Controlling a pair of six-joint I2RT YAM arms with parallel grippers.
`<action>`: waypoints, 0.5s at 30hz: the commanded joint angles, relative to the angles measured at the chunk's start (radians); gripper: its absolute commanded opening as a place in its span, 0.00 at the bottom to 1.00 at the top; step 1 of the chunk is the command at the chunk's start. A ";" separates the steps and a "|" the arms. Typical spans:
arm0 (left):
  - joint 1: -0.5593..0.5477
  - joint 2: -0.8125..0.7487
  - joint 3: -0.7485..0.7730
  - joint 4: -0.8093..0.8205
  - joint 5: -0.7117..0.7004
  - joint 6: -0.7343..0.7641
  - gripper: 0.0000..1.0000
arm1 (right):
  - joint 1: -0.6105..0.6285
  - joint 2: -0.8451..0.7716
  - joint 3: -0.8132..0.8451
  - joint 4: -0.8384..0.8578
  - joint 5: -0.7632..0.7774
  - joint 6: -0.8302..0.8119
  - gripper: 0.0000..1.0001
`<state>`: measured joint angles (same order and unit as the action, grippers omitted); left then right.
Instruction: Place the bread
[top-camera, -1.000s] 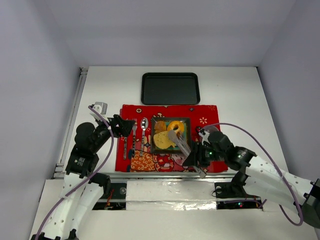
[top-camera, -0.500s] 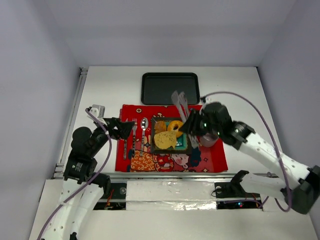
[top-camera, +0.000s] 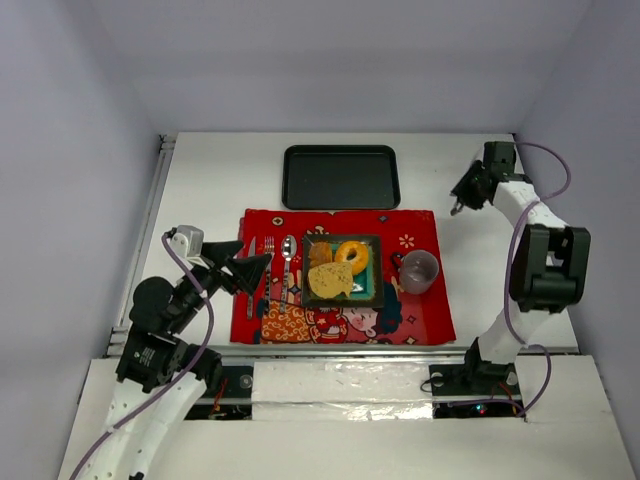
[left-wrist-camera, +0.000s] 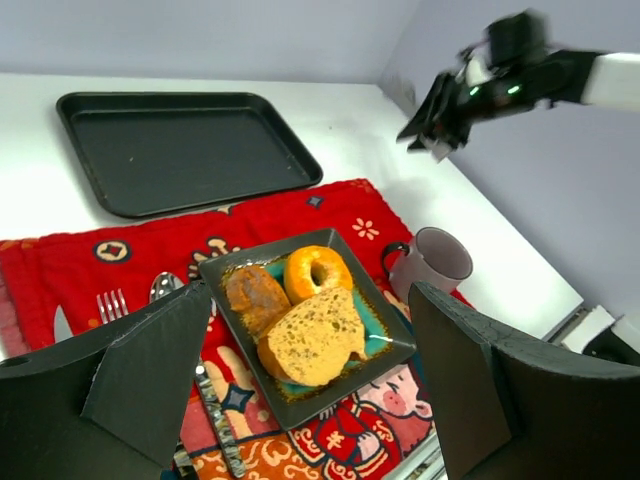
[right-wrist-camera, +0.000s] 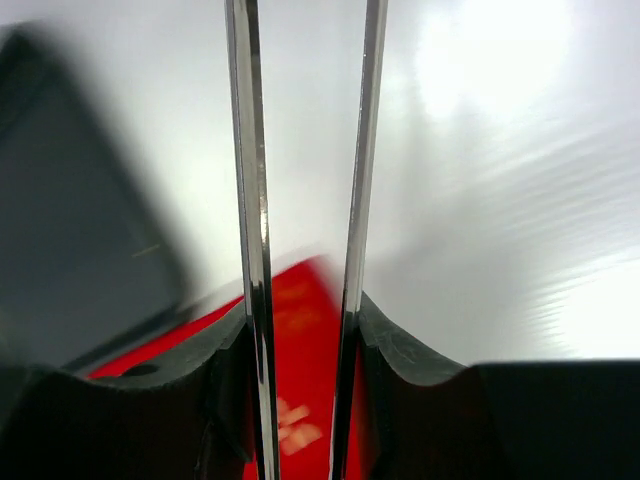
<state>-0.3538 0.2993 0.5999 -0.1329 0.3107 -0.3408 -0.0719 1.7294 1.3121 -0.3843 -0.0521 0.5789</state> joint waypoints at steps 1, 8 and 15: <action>-0.030 -0.022 0.000 0.032 -0.016 0.008 0.79 | -0.028 0.060 0.075 -0.028 0.090 -0.140 0.40; -0.063 -0.032 -0.002 0.030 -0.024 0.008 0.79 | -0.037 0.160 0.081 -0.035 0.124 -0.333 0.41; -0.063 -0.023 -0.002 0.030 -0.024 0.006 0.79 | -0.037 0.249 0.138 -0.110 0.216 -0.413 0.61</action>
<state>-0.4114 0.2829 0.5999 -0.1329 0.2905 -0.3408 -0.1104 1.9537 1.3975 -0.4721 0.0944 0.2398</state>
